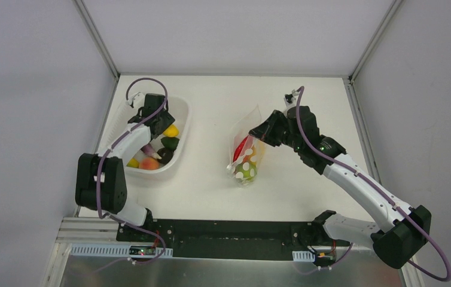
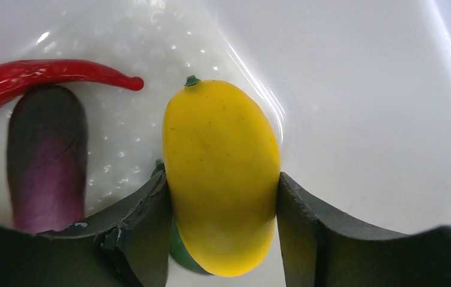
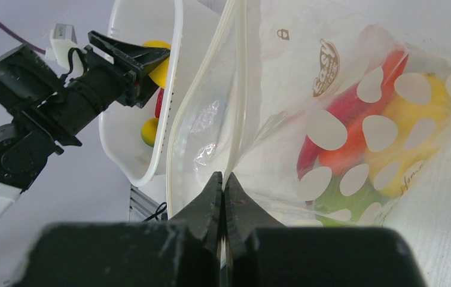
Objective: Place the food in the zip-top bag and seal the zipper
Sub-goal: Pick up the fake fruit from the bin, then place the fake fruit in the zipper food storage bag.
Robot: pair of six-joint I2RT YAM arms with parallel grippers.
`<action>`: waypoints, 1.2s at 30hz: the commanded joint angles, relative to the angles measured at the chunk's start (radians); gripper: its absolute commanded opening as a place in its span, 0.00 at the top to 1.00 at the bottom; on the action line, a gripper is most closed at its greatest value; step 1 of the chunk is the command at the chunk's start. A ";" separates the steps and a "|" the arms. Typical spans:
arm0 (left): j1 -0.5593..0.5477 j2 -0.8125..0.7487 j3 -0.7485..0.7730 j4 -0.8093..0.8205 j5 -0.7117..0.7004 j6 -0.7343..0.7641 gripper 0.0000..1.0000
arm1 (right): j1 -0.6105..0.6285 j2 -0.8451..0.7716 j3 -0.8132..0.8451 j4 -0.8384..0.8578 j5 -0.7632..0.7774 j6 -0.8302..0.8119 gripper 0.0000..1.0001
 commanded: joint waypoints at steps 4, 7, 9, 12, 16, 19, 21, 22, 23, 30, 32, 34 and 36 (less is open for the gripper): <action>0.006 -0.211 -0.079 -0.006 0.008 0.061 0.67 | -0.004 -0.019 -0.005 0.050 -0.019 0.019 1.00; -0.003 -0.303 -0.097 -0.008 0.023 0.074 0.66 | -0.004 -0.023 -0.008 0.052 -0.022 0.025 1.00; -0.011 -0.355 -0.103 -0.007 0.050 0.089 0.66 | -0.005 -0.026 -0.011 0.056 -0.022 0.029 1.00; -0.023 -0.422 -0.108 0.001 0.087 0.111 0.65 | -0.005 -0.025 -0.013 0.059 -0.026 0.034 1.00; -0.036 -0.487 -0.108 0.024 0.180 0.123 0.64 | -0.004 -0.019 -0.013 0.064 -0.034 0.041 1.00; -0.052 -0.515 -0.083 0.034 0.258 0.130 0.63 | -0.005 -0.015 -0.013 0.068 -0.039 0.046 1.00; -0.088 -0.528 -0.051 0.038 0.296 0.166 0.63 | -0.005 -0.016 -0.014 0.072 -0.041 0.049 1.00; -0.117 -0.532 -0.028 0.035 0.299 0.188 0.63 | -0.005 -0.017 -0.017 0.073 -0.041 0.050 1.00; -0.160 -0.535 0.000 0.034 0.299 0.214 0.63 | -0.005 -0.018 -0.018 0.075 -0.040 0.051 1.00; -0.440 -0.506 0.090 0.116 0.337 0.284 0.61 | -0.005 -0.018 -0.019 0.077 -0.041 0.045 1.00; -0.506 -0.483 0.110 0.136 0.330 0.312 0.60 | -0.005 -0.018 -0.018 0.078 -0.042 0.043 1.00; -0.554 -0.455 0.133 0.143 0.338 0.331 0.60 | -0.004 -0.018 -0.017 0.077 -0.043 0.041 1.00; -0.596 -0.426 0.153 0.147 0.346 0.349 0.59 | -0.005 -0.020 -0.017 0.075 -0.044 0.041 1.00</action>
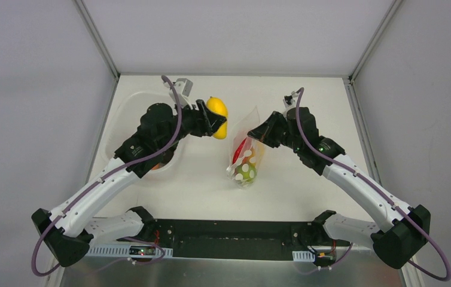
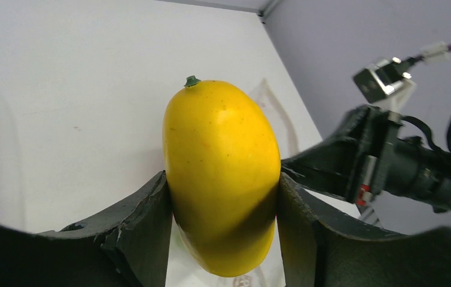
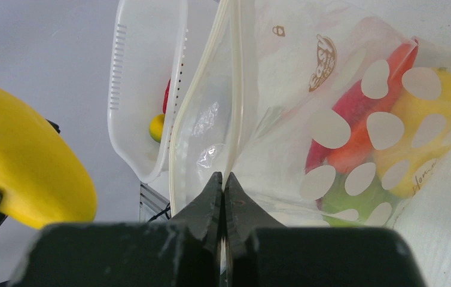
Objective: Place the food in the zip-top bag and seal the zipper
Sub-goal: Place the fake fruit in the zipper food storage bag.
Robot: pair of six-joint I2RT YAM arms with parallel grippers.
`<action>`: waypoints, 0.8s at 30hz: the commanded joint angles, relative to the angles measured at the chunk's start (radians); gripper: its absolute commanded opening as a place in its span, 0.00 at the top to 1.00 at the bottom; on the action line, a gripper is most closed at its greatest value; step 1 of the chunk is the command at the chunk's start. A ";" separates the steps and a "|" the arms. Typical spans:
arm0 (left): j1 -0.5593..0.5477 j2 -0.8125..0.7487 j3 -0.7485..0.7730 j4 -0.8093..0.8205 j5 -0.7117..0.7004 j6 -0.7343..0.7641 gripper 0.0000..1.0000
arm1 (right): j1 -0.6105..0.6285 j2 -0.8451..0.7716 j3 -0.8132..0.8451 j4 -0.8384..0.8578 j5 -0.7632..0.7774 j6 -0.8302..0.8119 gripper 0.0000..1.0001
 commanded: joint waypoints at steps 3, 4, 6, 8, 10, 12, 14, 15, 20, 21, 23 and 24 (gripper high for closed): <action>-0.127 0.088 0.077 0.070 0.010 0.104 0.59 | -0.005 -0.026 0.001 0.051 -0.018 0.000 1.00; -0.140 0.102 0.080 0.072 0.006 0.113 0.58 | -0.004 -0.027 -0.001 0.052 -0.016 0.000 1.00; -0.166 0.128 0.098 0.059 -0.002 0.128 0.58 | -0.005 -0.034 -0.003 0.050 -0.011 0.001 1.00; -0.192 0.155 0.127 0.027 -0.007 0.156 0.58 | -0.004 -0.039 -0.005 0.051 -0.010 0.000 1.00; -0.220 0.179 0.142 0.004 -0.042 0.183 0.58 | -0.005 -0.043 -0.006 0.052 -0.010 0.000 1.00; -0.239 0.195 0.143 -0.002 -0.077 0.207 0.57 | -0.005 -0.045 -0.008 0.053 -0.011 0.000 1.00; -0.249 0.210 0.140 -0.012 -0.104 0.215 0.56 | -0.005 -0.044 -0.008 0.052 -0.015 0.000 1.00; -0.254 0.214 0.137 -0.018 -0.119 0.219 0.56 | -0.005 -0.047 -0.008 0.052 -0.017 0.000 1.00; -0.266 0.233 0.118 -0.040 -0.172 0.245 0.50 | -0.005 -0.063 -0.011 0.059 -0.018 -0.002 1.00; -0.268 0.238 0.113 -0.039 -0.183 0.244 0.48 | -0.004 -0.069 -0.012 0.065 -0.020 -0.002 1.00; -0.269 0.245 0.107 -0.043 -0.225 0.242 0.45 | -0.005 -0.080 -0.017 0.078 -0.024 0.000 1.00; -0.270 0.248 0.104 -0.046 -0.243 0.244 0.43 | -0.004 -0.086 -0.018 0.082 -0.025 0.001 1.00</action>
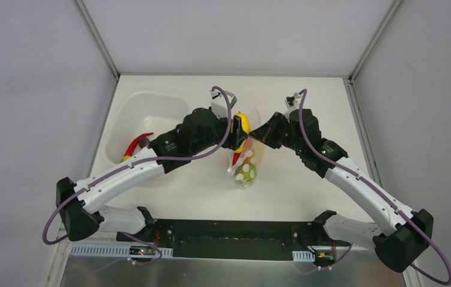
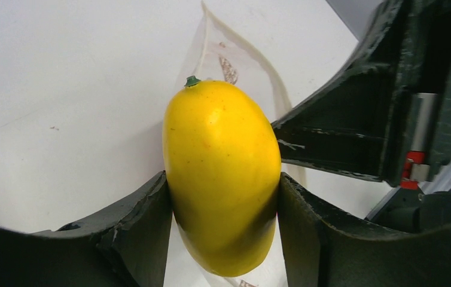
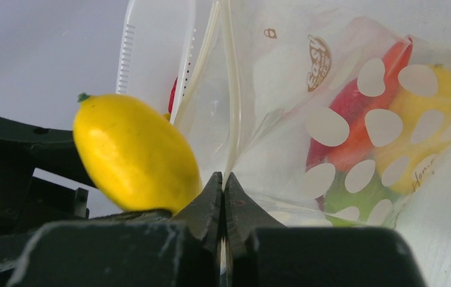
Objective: Place the food in the zip-top bag and seal the zipper
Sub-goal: Place the fake fruit in the zipper food storage bag.
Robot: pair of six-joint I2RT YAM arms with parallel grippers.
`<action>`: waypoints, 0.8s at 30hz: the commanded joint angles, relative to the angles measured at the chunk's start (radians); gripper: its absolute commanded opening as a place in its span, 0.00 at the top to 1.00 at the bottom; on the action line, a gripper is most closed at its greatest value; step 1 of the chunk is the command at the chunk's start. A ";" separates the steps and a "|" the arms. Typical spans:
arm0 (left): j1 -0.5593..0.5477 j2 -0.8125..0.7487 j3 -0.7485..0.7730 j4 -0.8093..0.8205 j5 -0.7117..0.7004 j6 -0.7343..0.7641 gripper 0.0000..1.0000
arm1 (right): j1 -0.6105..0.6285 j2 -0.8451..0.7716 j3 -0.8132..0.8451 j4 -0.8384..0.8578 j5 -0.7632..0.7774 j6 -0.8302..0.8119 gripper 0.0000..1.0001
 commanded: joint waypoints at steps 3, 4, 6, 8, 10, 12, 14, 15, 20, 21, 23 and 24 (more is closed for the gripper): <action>-0.012 0.010 -0.002 -0.002 -0.112 0.031 0.34 | -0.004 -0.063 -0.001 0.076 -0.017 0.001 1.00; -0.012 0.009 -0.002 -0.002 -0.105 0.031 0.30 | -0.004 -0.064 -0.001 0.074 -0.012 0.000 1.00; -0.011 0.009 -0.003 0.008 -0.094 0.025 0.23 | -0.004 -0.065 -0.003 0.072 -0.007 0.000 1.00; -0.012 0.011 -0.001 0.013 -0.080 0.024 0.21 | -0.004 -0.060 -0.004 0.072 -0.006 0.001 1.00; -0.011 0.011 0.008 0.004 -0.070 0.025 0.21 | -0.004 -0.051 -0.004 0.071 -0.011 0.001 1.00; -0.011 0.003 0.013 -0.012 -0.075 0.029 0.21 | -0.004 -0.046 -0.001 0.066 -0.013 0.002 1.00; -0.011 -0.019 0.006 -0.019 -0.099 0.035 0.20 | -0.004 -0.045 -0.001 0.064 -0.012 0.001 1.00; -0.011 -0.034 0.000 -0.025 -0.117 0.041 0.20 | -0.004 -0.047 -0.003 0.064 -0.009 0.002 1.00; -0.005 -0.120 -0.081 -0.069 -0.348 0.012 0.01 | -0.004 -0.049 -0.011 0.064 0.003 -0.002 1.00; 0.007 -0.128 -0.089 -0.100 -0.409 -0.017 0.01 | -0.005 -0.048 -0.012 0.064 0.004 -0.003 1.00; 0.069 -0.130 -0.090 -0.199 -0.455 -0.081 0.01 | -0.006 -0.042 -0.010 0.064 0.004 -0.006 1.00; 0.111 -0.126 -0.092 -0.251 -0.444 -0.112 0.01 | -0.006 -0.039 -0.009 0.062 0.002 -0.007 1.00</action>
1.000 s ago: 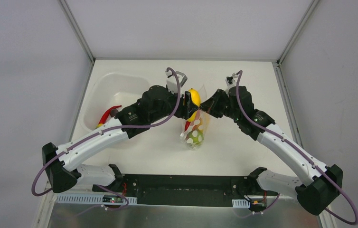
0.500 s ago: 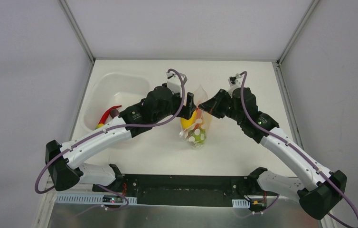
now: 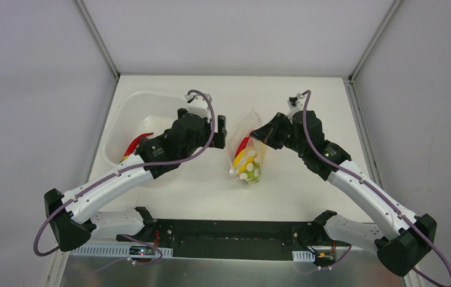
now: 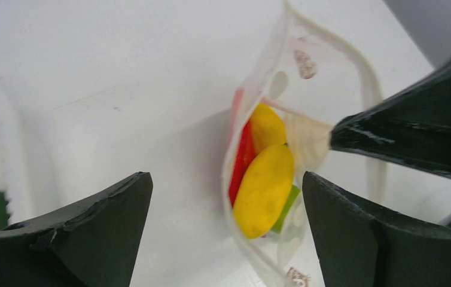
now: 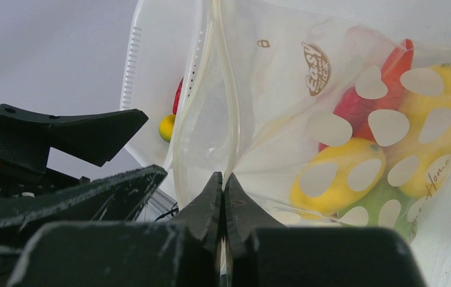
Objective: Place the food in the zip-top bag and seal the zipper
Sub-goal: Place the fake fruit in the zipper food storage bag, then move the bin to the center of the board.
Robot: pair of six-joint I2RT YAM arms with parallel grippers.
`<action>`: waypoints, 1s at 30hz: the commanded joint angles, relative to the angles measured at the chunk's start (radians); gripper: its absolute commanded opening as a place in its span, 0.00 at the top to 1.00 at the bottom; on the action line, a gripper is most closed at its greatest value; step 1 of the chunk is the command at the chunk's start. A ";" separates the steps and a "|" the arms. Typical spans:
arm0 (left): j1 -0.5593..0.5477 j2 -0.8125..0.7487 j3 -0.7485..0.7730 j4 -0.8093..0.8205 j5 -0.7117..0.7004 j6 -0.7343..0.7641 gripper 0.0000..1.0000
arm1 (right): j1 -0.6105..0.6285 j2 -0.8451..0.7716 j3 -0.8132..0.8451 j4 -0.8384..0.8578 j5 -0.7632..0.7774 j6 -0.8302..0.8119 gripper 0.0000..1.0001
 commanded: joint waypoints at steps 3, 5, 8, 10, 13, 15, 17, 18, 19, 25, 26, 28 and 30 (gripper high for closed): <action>0.251 0.002 -0.028 -0.264 -0.053 -0.157 0.01 | -0.006 0.008 0.009 0.056 -0.006 -0.009 1.00; 0.321 0.029 -0.038 -0.268 -0.012 -0.124 0.01 | -0.005 0.014 0.012 0.055 -0.010 -0.010 1.00; 0.371 0.089 -0.030 -0.248 -0.006 -0.063 0.01 | -0.008 0.019 0.013 0.054 -0.014 -0.010 1.00; 0.415 0.160 0.005 -0.248 0.092 -0.016 0.01 | -0.007 0.016 0.013 0.053 -0.016 -0.010 1.00; 0.427 0.292 0.118 -0.313 0.188 0.070 0.02 | -0.008 0.008 0.013 0.044 -0.014 -0.012 1.00; 0.428 0.369 0.175 -0.360 0.267 0.129 0.09 | -0.009 -0.004 0.012 0.031 -0.008 -0.015 1.00; 0.427 0.425 0.210 -0.384 0.358 0.189 0.17 | -0.009 -0.018 0.006 0.025 0.006 -0.019 1.00; 0.425 0.432 0.220 -0.388 0.419 0.217 0.21 | -0.010 -0.028 0.004 0.022 0.011 -0.020 1.00; 0.425 0.432 0.220 -0.378 0.485 0.240 0.22 | -0.010 -0.034 0.002 0.020 0.016 -0.022 1.00; 0.387 0.397 0.175 -0.314 0.791 0.372 0.23 | -0.013 -0.040 -0.001 0.020 0.027 -0.022 1.00; 0.370 0.393 0.171 -0.316 0.812 0.400 0.23 | -0.013 -0.037 -0.001 0.020 0.025 -0.022 1.00; 0.326 0.385 0.161 -0.325 0.838 0.448 0.23 | -0.014 -0.030 0.000 0.020 0.021 -0.022 1.00; 0.306 0.369 0.151 -0.333 0.872 0.479 0.25 | -0.015 -0.025 0.002 0.020 0.019 -0.022 1.00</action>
